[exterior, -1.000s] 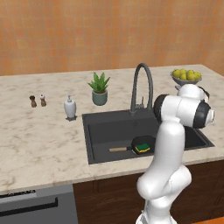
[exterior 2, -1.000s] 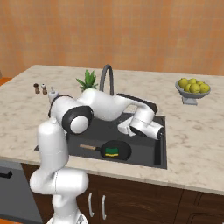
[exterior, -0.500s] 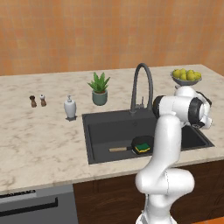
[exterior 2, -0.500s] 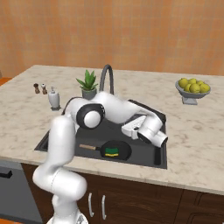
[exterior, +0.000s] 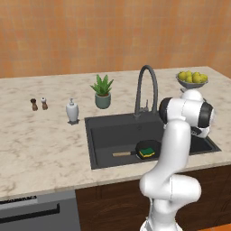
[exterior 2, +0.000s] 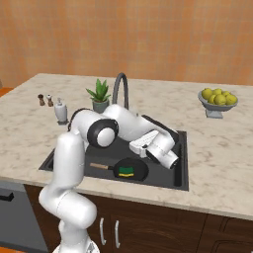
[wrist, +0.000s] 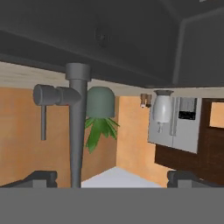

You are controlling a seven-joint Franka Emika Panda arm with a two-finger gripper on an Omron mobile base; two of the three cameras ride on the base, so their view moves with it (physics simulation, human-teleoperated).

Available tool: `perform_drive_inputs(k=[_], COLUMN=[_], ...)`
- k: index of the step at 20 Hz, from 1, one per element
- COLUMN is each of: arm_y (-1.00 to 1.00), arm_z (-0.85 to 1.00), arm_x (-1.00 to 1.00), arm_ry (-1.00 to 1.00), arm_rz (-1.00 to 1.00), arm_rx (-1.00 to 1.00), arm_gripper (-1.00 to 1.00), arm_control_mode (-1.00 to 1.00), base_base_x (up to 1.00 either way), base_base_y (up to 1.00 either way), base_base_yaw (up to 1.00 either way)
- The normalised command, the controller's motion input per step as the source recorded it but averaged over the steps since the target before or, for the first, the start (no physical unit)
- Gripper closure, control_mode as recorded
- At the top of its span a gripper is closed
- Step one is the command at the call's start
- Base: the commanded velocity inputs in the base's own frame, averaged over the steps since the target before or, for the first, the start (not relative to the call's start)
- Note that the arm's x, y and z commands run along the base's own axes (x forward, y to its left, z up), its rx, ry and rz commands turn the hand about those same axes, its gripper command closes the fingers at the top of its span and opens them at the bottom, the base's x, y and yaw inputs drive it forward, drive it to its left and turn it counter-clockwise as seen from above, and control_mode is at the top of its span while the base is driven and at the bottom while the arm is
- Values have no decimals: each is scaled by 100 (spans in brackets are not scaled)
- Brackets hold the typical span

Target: Pick the pan and sponge and place them into the sink. Then turn on the water.

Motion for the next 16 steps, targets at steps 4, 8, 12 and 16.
perform_drive_inputs(k=[4, 8, 12, 16], arm_y=[6, 9, 18, 9], arm_z=[26, 14, 0, 0], arm_x=[15, 29, 33, 44], arm_ry=[-1, 0, 0, 0], arm_rz=[-12, -10, -9, -7], arm_rx=[0, 0, 0, 0], arm_gripper=[-100, -100, -100, -100], arm_control_mode=[-100, -100, -100, -100], base_base_x=[0, 0, 0, 0], base_base_y=[0, 0, 0, 0], base_base_yaw=[0, 0, 0, 0])
